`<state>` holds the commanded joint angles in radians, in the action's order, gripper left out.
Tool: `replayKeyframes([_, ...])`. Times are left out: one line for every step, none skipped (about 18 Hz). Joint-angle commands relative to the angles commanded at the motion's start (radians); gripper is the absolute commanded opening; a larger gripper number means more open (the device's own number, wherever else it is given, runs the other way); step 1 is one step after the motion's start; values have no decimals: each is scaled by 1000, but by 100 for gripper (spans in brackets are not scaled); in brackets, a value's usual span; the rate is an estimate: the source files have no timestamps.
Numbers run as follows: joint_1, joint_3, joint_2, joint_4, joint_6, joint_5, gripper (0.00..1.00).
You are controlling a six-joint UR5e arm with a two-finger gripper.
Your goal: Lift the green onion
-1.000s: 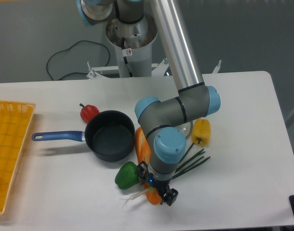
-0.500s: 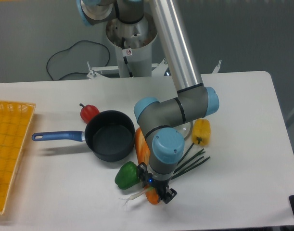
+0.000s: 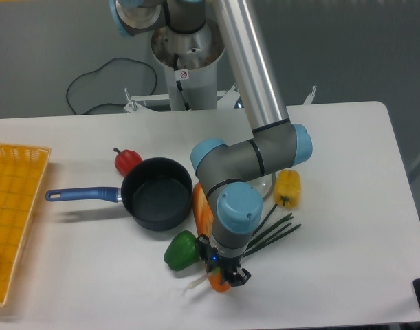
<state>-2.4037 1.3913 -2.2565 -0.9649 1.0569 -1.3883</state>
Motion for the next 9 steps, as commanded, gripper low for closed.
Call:
replayKeyframes([0,0,0,0,0,0,0])
replayKeyframes([0,0,0,0,2,0,0])
replayKeyframes([0,0,2,-2,2,0,0])
replayKeyframes([0,0,2,-2,2,0,0])
replayKeyframes([0,2,2,-2,2,0,0])
replayKeyframes([0,2,3,-2,2,0,0])
replayKeyframes([0,2,5,-2,2,0,0])
replayKeyframes([-2,2,8,-2,2,2,0])
replayKeyframes([-2,0,9,-2,3,2,0])
